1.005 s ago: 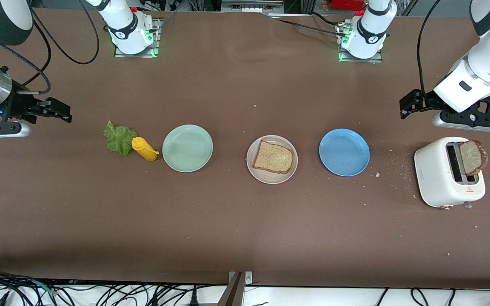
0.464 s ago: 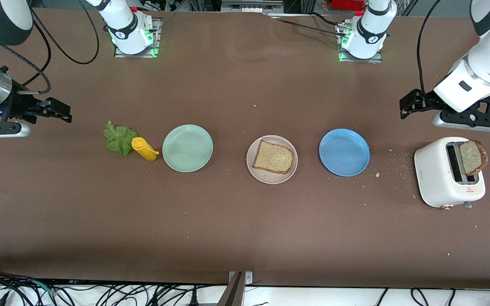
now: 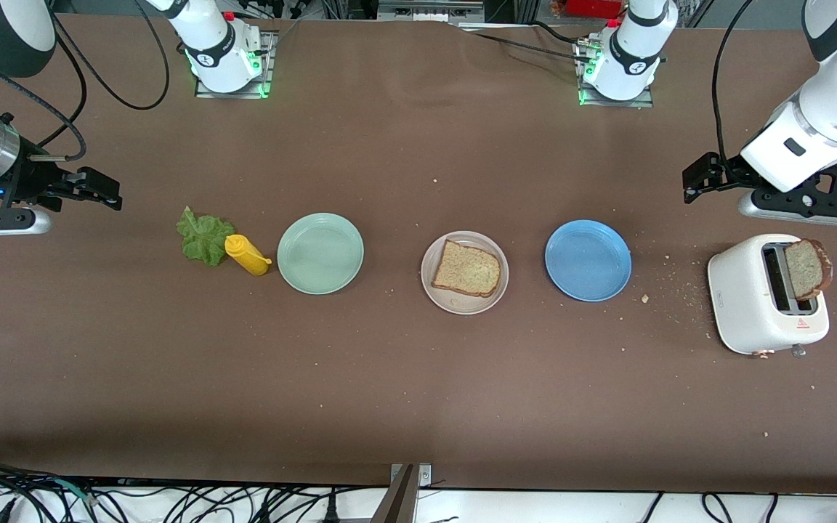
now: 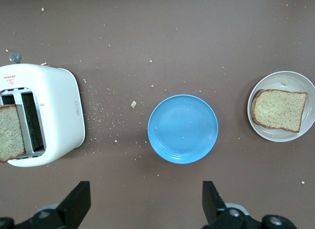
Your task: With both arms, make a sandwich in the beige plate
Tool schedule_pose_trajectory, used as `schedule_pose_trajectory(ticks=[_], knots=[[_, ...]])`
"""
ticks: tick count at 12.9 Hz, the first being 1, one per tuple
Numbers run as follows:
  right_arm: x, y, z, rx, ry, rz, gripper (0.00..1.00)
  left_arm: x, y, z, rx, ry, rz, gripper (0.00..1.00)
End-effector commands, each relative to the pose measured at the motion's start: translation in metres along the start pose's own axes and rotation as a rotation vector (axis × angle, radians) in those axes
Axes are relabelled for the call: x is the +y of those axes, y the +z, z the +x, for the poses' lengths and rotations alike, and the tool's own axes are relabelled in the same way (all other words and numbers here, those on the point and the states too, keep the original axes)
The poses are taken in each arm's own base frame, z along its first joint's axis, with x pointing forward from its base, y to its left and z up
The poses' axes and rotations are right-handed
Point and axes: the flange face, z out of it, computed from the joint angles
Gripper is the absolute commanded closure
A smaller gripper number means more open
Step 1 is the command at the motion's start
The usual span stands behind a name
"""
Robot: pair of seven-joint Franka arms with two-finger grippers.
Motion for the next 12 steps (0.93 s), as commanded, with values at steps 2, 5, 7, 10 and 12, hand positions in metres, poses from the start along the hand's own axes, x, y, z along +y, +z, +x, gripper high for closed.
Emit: schedule_pose_trajectory(ticks=[2, 5, 7, 10, 12], knots=[[0.0043, -0.0065, -0.0041, 0.018, -0.005, -0.003, 0.00, 0.0001, -0.0056, 0.0015, -0.006, 0.017, 0.000, 0.00], [0.0033, -0.0050, -0.0035, 0.021, -0.007, -0.001, 0.00, 0.0009, -0.0054, 0.0014, -0.007, 0.019, 0.000, 0.00], [0.0042, -0.0050, -0.0035, 0.021, -0.007, -0.001, 0.00, 0.0009, -0.0054, 0.0014, -0.007, 0.019, 0.000, 0.00], [0.0056, -0.0065, -0.0037, 0.029, -0.029, 0.003, 0.00, 0.0009, -0.0044, 0.0000, -0.019, 0.017, 0.001, 0.00], [0.0076, -0.0066, -0.0036, 0.031, -0.088, 0.009, 0.00, -0.0017, -0.0057, 0.0001, -0.018, 0.013, 0.000, 0.00]])
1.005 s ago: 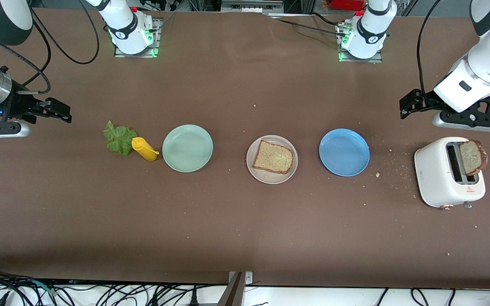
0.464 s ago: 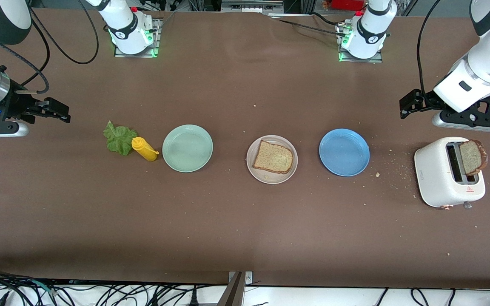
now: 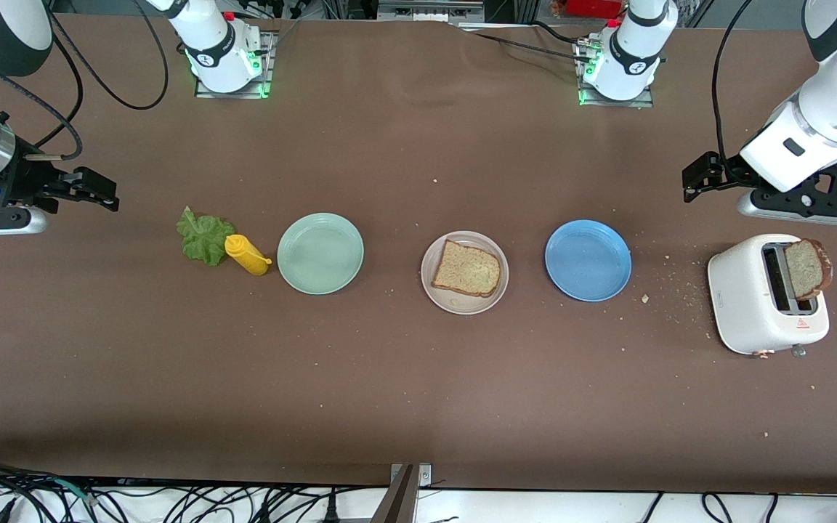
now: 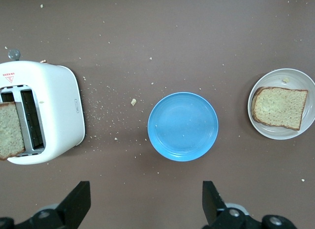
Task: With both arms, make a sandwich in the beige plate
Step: 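Reach the right gripper to the yellow mustard bottle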
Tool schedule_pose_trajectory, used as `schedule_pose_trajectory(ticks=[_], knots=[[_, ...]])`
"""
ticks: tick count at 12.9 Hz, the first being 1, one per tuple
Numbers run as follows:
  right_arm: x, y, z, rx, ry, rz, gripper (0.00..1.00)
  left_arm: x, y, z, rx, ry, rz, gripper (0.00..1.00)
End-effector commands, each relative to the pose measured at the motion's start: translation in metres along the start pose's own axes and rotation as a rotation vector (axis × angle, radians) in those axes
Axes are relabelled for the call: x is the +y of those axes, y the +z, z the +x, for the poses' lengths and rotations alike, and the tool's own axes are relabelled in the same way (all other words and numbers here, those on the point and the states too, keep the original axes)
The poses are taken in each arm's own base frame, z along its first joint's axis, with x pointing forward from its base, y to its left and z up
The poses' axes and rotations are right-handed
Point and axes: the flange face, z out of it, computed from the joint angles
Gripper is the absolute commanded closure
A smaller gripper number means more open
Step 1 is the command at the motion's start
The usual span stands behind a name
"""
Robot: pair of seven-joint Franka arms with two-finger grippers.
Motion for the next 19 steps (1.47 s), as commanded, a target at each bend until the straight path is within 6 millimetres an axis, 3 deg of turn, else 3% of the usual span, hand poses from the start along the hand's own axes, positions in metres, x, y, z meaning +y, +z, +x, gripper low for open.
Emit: schedule_pose_trajectory(ticks=[1, 4, 7, 11, 14, 17, 19], knots=[[0.007, -0.004, -0.005, 0.017, -0.109, 0.030, 0.00, -0.003, -0.007, 0.001, -0.006, 0.013, 0.000, 0.00], [0.031, 0.000, -0.006, 0.037, -0.244, 0.145, 0.00, 0.001, -0.007, 0.001, -0.006, 0.017, -0.001, 0.00], [0.056, 0.020, -0.009, 0.076, -0.423, 0.287, 0.00, 0.001, -0.007, 0.001, -0.006, 0.017, -0.001, 0.00], [0.071, 0.092, -0.020, 0.201, -0.677, 0.530, 0.00, 0.003, -0.007, 0.001, -0.006, 0.020, 0.000, 0.00], [0.070, 0.133, -0.025, 0.314, -0.850, 0.569, 0.00, 0.002, -0.007, 0.001, -0.006, 0.019, 0.000, 0.00], [0.074, 0.193, -0.023, 0.452, -1.010, 0.667, 0.00, 0.002, -0.007, 0.001, -0.006, 0.019, 0.000, 0.00], [0.088, 0.227, -0.021, 0.523, -1.093, 0.691, 0.00, 0.002, -0.007, 0.001, -0.006, 0.019, 0.000, 0.00]])
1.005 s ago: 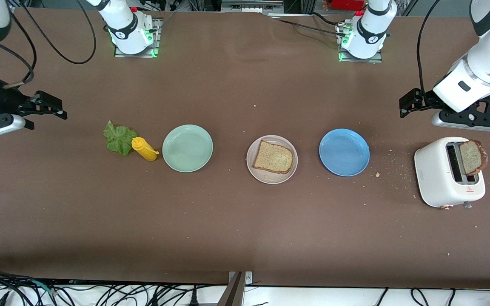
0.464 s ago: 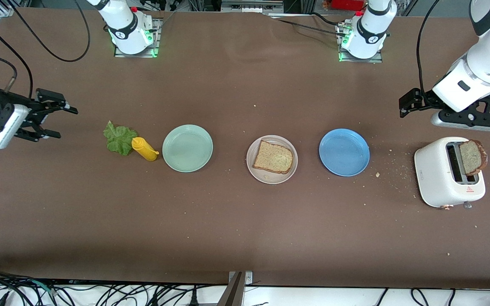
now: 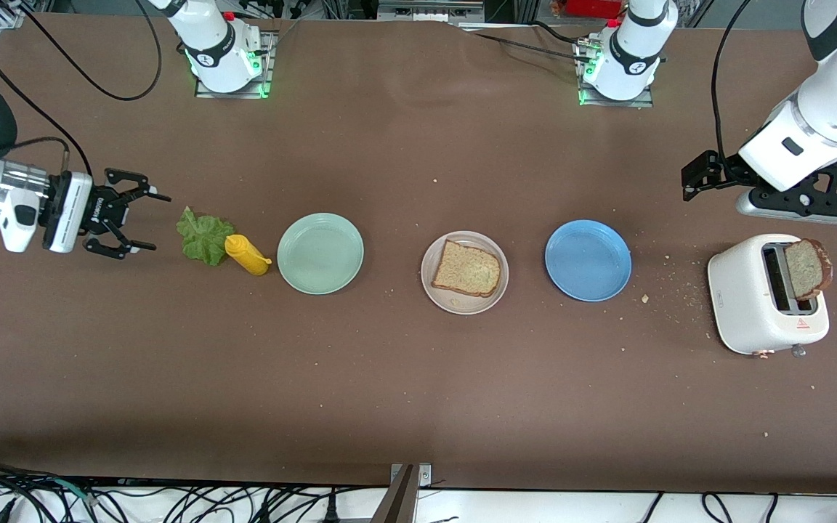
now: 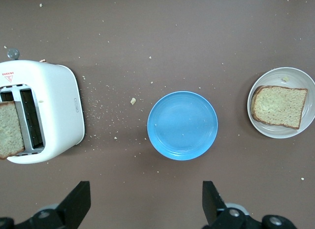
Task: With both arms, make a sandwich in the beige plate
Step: 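Reach the right gripper to the yellow mustard bottle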
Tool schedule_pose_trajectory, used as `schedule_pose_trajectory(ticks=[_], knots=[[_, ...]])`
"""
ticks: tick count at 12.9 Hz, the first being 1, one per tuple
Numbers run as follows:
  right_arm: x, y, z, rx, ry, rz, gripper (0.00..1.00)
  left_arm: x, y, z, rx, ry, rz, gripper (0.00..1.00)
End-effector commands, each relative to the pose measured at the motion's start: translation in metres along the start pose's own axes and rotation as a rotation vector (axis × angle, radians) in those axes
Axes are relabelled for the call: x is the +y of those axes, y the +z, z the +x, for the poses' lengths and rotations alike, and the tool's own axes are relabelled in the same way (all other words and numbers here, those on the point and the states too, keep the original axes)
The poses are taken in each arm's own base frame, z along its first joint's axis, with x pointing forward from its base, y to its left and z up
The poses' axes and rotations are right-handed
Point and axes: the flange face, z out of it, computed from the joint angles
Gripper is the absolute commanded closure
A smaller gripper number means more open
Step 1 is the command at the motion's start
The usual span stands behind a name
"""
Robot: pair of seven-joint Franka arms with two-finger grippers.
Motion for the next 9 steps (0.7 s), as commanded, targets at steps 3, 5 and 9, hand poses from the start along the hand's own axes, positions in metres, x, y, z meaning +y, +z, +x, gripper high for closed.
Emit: schedule_pose_trajectory(ticks=[3, 5, 9], knots=[[0.033, 0.038, -0.061, 0.135, -0.199, 0.021, 0.00, -0.001, -0.006, 0.002, -0.004, 0.015, 0.000, 0.00], [0.045, 0.057, -0.086, 0.184, -0.248, 0.021, 0.00, -0.002, -0.006, 0.002, -0.004, 0.013, -0.001, 0.00], [0.057, 0.106, -0.116, 0.290, -0.334, 0.037, 0.00, -0.002, -0.006, 0.002, -0.004, 0.013, -0.002, 0.00]])
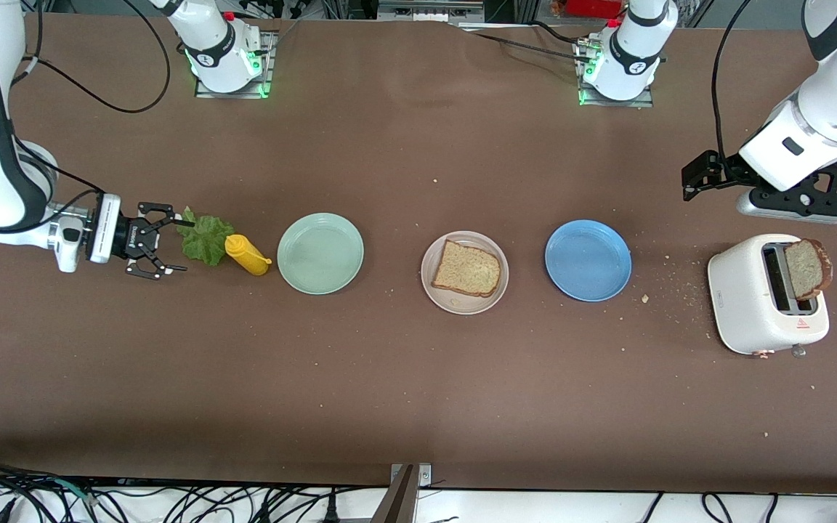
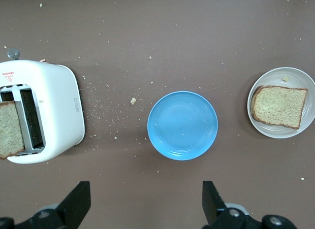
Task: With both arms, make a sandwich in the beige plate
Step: 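Reach the right gripper to the yellow mustard bottle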
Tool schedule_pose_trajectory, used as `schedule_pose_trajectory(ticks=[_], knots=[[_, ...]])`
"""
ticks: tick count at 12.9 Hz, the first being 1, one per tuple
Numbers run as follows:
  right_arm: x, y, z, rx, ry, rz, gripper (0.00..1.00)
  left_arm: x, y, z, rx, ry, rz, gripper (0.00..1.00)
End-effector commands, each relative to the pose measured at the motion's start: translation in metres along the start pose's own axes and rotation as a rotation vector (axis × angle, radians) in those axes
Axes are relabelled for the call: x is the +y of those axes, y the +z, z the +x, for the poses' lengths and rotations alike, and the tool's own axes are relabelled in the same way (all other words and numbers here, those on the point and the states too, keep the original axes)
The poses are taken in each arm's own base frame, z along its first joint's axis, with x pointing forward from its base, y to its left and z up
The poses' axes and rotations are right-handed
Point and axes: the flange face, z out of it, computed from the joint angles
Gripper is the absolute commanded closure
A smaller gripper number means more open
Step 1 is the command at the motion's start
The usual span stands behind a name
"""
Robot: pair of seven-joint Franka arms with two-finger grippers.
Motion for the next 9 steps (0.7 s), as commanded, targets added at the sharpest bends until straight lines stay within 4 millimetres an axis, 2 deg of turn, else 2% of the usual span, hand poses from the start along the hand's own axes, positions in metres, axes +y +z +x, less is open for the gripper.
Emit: schedule_pose_trajectory(ticks=[1, 6, 9], knots=[[0.003, 0.020, -0.019, 0.084, -0.055, 0.000, 0.00, -0.002, -0.006, 0.002, -0.004, 0.013, -0.001, 0.00], [0.008, 0.044, -0.033, 0.183, -0.106, 0.037, 0.00, 0.000, -0.005, 0.002, -0.006, 0.007, -0.002, 0.00], [0.011, 0.067, -0.036, 0.226, -0.131, 0.046, 0.00, 0.004, -0.005, 0.002, -0.006, 0.012, -0.001, 0.00]])
